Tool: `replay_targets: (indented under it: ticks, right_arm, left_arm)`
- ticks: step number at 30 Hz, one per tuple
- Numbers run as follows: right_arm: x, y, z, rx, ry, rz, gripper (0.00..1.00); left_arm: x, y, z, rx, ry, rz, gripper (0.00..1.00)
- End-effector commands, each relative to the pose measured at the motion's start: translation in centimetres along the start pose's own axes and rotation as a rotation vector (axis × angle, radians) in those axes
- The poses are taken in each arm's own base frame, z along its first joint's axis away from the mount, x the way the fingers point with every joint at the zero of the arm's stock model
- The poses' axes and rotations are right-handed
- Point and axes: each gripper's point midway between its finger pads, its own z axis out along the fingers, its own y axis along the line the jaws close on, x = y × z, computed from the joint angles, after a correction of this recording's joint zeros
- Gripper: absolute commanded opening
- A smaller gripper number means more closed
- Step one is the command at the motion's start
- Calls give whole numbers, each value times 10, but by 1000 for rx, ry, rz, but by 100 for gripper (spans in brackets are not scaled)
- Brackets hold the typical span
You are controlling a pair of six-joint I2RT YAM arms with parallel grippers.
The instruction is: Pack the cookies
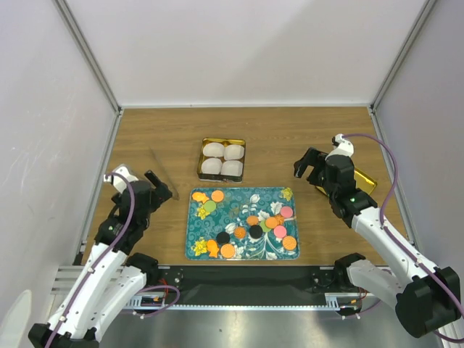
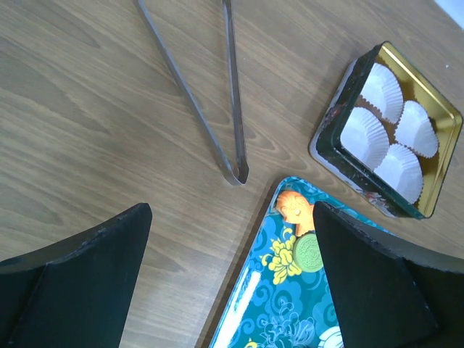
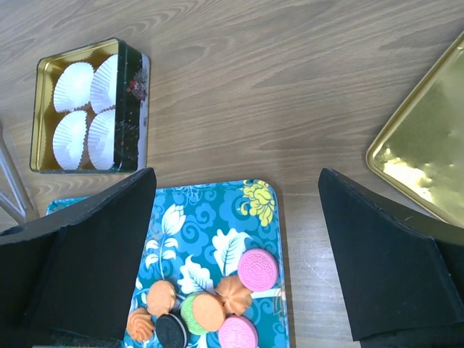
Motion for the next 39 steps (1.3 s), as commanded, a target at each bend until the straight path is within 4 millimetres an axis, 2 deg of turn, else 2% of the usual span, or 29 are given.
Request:
replay_targets:
  ticks: [1, 8, 9, 15, 19, 26, 27, 29, 30, 31, 32, 34, 39]
  right_arm:
    - [-26, 17, -6, -60, -67, -2, 99]
    - [-21, 22, -1, -83, -34, -1, 100]
    - [-19, 23, 1, -84, -26, -1, 100]
    - [-11, 24, 7, -90, 12, -6, 100]
    - [-7, 21, 9, -78, 29, -13, 99]
    - [-2, 21, 7, -97, 42, -9, 100]
    - [-2, 21, 7, -97, 41, -11, 100]
    - [-3, 23, 6, -109, 38, -10, 100]
    - [-2, 22, 6, -111, 41, -8, 100]
    - [-2, 22, 6, -112, 40, -7, 100]
    - [-1, 22, 6, -115, 44, -6, 100]
    - [-1, 23, 5, -118, 44, -7, 100]
    - [1, 21, 4, -118, 48, -5, 100]
  left_arm:
    - [-7, 3, 2, -15, -41, -30, 100]
    - [-8, 1, 16, -57, -68, -107, 100]
    - [-3, 3, 22, -92, -49, -101, 100]
    - [-5, -1, 46, -200, -41, -126, 100]
    - [8, 1, 68, -297, 4, -112, 100]
    - [12, -1, 110, -320, 48, -114, 100]
    - [10, 0, 123, -310, 47, -124, 100]
    - [10, -4, 135, -281, 70, -112, 100]
    - [7, -2, 150, -271, 72, -120, 100]
    - [7, -6, 155, -244, 95, -126, 100]
    - [10, 0, 164, -268, 110, -131, 100]
    - [4, -3, 171, -270, 103, -114, 100]
    - [8, -1, 183, -314, 131, -94, 100]
